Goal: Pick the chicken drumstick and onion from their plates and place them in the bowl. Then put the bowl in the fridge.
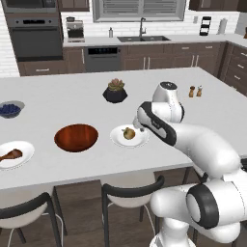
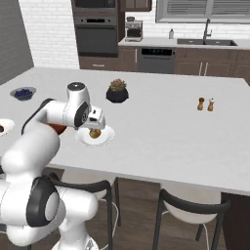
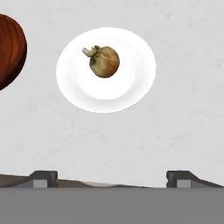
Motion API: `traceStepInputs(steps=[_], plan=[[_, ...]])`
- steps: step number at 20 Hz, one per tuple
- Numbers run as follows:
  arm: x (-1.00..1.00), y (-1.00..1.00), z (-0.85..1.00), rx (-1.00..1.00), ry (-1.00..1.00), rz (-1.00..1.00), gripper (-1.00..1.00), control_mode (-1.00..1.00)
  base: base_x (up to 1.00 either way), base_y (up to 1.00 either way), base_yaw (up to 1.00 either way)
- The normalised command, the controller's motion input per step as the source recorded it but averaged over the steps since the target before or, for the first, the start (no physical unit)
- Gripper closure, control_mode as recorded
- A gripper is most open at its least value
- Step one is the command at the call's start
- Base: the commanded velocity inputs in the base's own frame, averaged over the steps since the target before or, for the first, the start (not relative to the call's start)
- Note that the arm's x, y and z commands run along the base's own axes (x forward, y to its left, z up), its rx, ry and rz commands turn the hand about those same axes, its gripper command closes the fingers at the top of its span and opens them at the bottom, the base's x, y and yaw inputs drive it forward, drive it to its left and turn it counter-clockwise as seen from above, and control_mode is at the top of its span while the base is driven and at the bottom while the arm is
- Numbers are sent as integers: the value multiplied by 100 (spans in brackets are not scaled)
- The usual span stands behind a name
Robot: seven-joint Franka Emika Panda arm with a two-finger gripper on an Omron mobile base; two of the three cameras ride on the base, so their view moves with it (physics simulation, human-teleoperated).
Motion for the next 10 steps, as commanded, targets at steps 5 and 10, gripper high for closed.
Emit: traceStepInputs(steps=[5, 10], plan=[[46, 18, -33, 1, 0, 3, -100, -100, 0, 0, 0], [24, 0, -10, 0, -2, 19, -100, -100, 0, 0, 0]])
